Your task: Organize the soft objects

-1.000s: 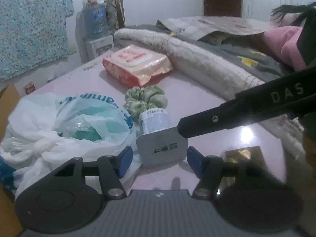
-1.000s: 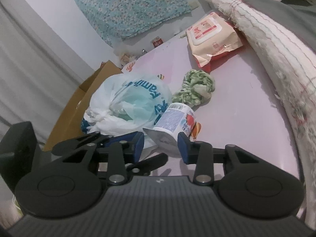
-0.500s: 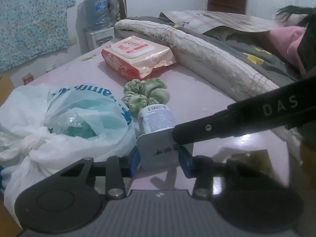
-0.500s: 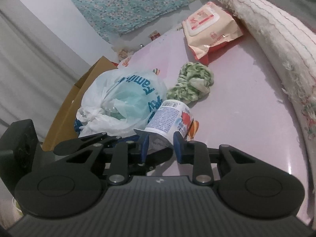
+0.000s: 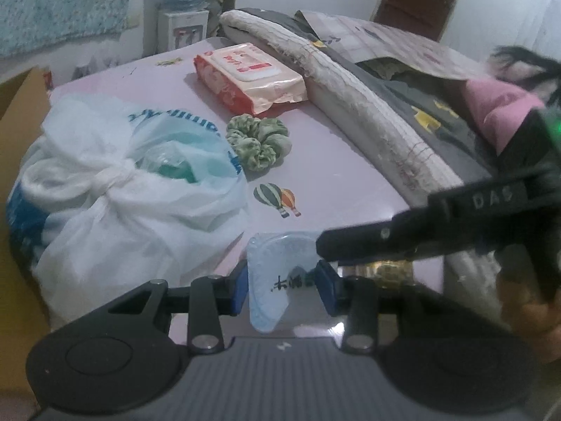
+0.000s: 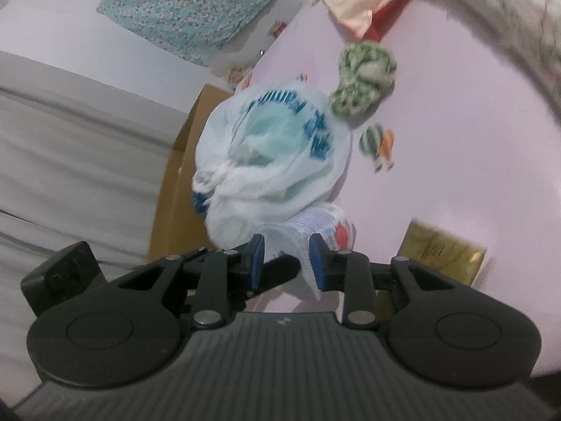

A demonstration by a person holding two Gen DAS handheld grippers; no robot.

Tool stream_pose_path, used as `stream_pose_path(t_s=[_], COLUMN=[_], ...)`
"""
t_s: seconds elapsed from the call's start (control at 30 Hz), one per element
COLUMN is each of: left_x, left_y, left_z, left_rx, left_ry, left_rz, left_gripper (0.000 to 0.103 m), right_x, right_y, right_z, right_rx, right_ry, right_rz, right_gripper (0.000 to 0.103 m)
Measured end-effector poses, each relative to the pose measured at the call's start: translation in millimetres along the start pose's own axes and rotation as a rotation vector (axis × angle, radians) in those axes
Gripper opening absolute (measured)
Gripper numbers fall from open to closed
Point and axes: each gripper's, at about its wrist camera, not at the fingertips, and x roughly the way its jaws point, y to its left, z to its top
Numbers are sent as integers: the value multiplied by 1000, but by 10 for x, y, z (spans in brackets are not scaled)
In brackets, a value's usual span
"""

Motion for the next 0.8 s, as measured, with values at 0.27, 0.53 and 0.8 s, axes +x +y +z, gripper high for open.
stream_pose_path(t_s=[0.27, 0.53, 0.8], left_x=[49, 121, 238], left_y=[180, 32, -74], left_z=[25, 65, 135], left_rx=[-81, -1, 63], left_ry=[20, 42, 77], left_rz=[-46, -18, 21], left_gripper=[48, 73, 77], right_x=[84, 78, 59], right_y=[-68, -102, -209], right_z=[40, 28, 50], right_rx=[103, 122, 140], right_ry=[-12, -20, -29], right_rz=[24, 84, 123], right_gripper=[32, 49, 64])
